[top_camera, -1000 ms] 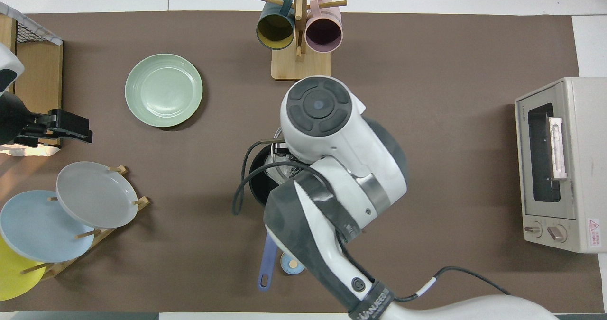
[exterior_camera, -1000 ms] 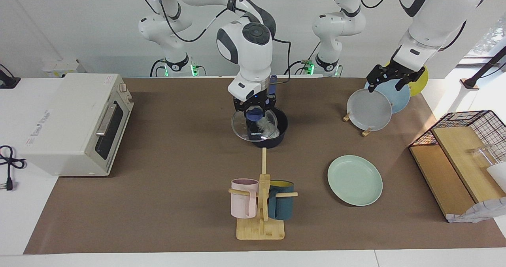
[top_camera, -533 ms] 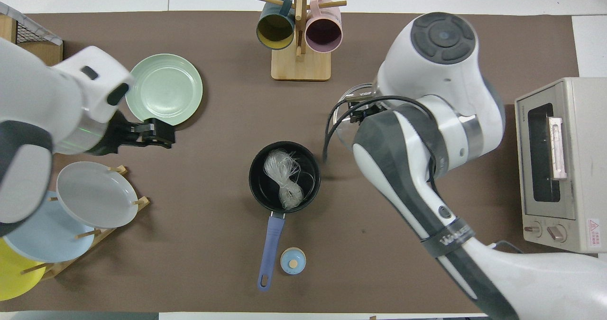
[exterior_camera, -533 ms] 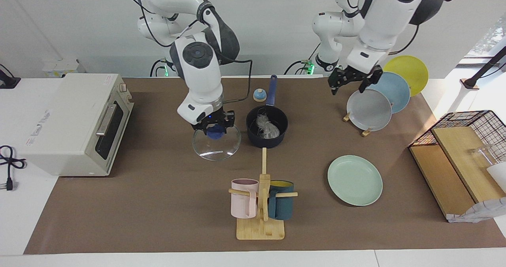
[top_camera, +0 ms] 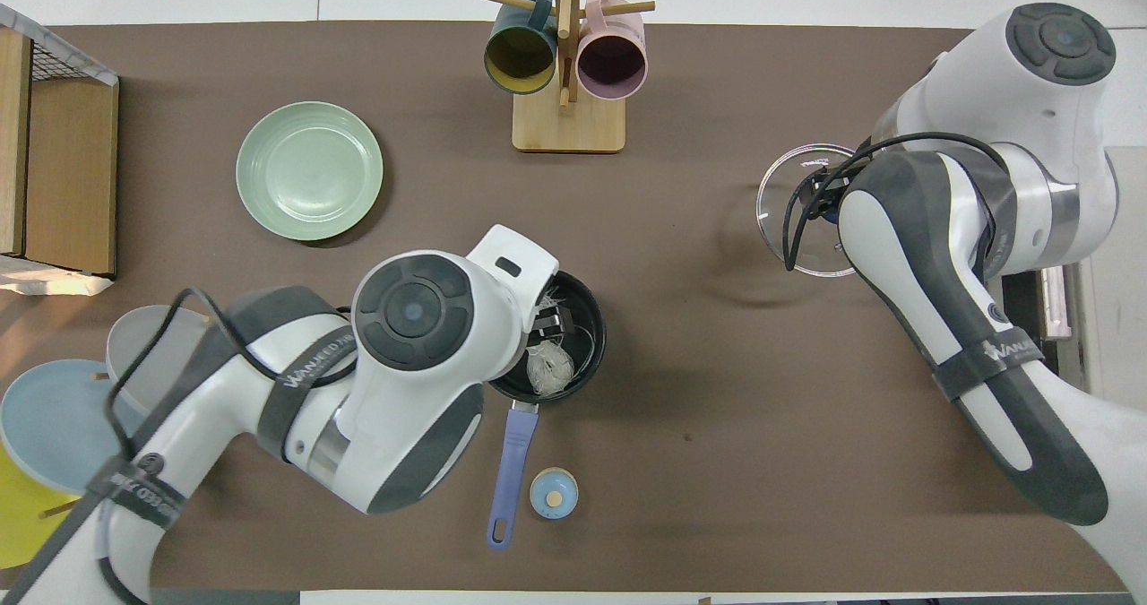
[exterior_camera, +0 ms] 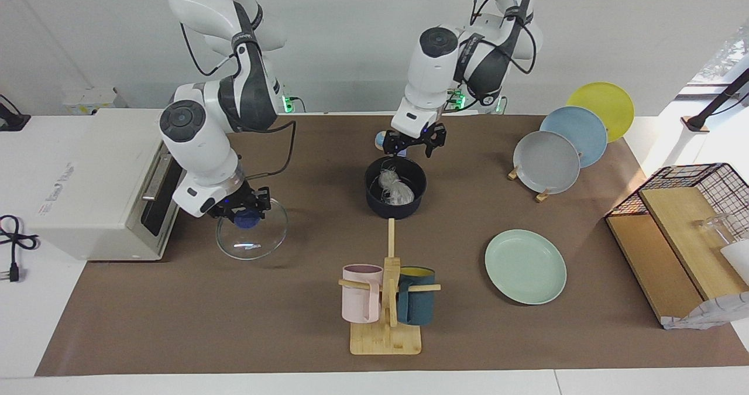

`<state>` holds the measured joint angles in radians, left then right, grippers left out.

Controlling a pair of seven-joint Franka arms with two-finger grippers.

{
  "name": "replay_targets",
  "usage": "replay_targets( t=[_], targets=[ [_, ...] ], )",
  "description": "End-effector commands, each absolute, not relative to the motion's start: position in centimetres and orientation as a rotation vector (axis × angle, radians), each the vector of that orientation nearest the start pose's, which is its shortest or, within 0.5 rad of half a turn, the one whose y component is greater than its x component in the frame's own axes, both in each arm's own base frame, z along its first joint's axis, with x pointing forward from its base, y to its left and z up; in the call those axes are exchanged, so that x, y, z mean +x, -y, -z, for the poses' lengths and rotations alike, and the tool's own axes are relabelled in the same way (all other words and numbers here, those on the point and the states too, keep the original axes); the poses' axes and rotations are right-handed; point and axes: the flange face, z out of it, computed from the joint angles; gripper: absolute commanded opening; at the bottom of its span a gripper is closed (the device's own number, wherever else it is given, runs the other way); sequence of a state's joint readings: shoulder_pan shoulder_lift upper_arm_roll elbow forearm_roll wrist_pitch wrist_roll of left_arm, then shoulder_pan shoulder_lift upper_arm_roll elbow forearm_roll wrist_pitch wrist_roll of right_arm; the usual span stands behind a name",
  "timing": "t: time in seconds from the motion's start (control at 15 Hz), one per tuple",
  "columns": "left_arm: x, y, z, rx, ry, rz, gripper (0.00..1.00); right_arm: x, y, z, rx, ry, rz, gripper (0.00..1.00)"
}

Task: Transfer vermicelli from pot to plate
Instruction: 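Lift the lid with the right gripper while the left gripper reaches the pot, then set the lid down with the right gripper while the left gripper grasps vermicelli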

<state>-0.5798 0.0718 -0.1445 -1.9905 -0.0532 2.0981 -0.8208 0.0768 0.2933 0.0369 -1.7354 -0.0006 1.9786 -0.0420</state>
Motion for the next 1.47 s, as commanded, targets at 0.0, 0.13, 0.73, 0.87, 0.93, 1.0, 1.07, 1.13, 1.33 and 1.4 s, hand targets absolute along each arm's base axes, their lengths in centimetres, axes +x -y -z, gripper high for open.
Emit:
replay_targets(
  t=[0.0,0.13,0.73,0.87,0.93,1.0,1.07,1.13,1.33,1.4],
  targets=[
    [42.7,38.4,-40.6,-3.216,0.237,-0.017,1.0,60.1,-4.8,-37.7,-3.147,0.303,-0.036,0.51],
    [42.5,39.4,-39.1,-3.219,0.234,-0.02,1.0,60.3,-3.8,-36.5,-3.146,0.302,-0.058,0.51],
    [42.4,40.9,-34.5,-3.214,0.184,-0.049,1.0,59.3,-2.9,-34.0,-3.141,0.28,-0.101,0.51],
    [42.4,40.8,-34.4,-3.212,0.128,-0.052,1.0,59.3,-2.9,-33.8,-3.14,0.278,-0.109,0.51],
    [42.4,40.7,-34.2,-3.207,0.116,-0.05,1.0,59.1,-2.9,-33.6,-3.14,0.275,-0.116,0.53],
    [42.4,40.8,-33.5,-3.199,0.11,-0.058,1.0,59.0,-2.8,-33.4,-3.14,0.271,-0.121,0.54],
    [42.5,40.8,-32.8,-3.188,0.099,-0.06,1.0,58.9,-2.8,-33.3,-3.14,0.268,-0.123,0.59],
    [42.5,41.0,-32.3,-3.181,0.078,-0.047,1.0,58.9,-2.8,-33.3,-3.141,0.266,-0.123,0.71],
    [42.4,41.4,-32.0,-3.178,0.052,-0.035,0.98,59.1,-2.9,-33.6,-3.14,0.264,-0.116,1.0],
    [42.4,41.4,-32.1,-3.18,0.046,-0.034,0.89,59.3,-2.9,-33.9,-3.14,0.264,-0.111,1.0]
  ],
)
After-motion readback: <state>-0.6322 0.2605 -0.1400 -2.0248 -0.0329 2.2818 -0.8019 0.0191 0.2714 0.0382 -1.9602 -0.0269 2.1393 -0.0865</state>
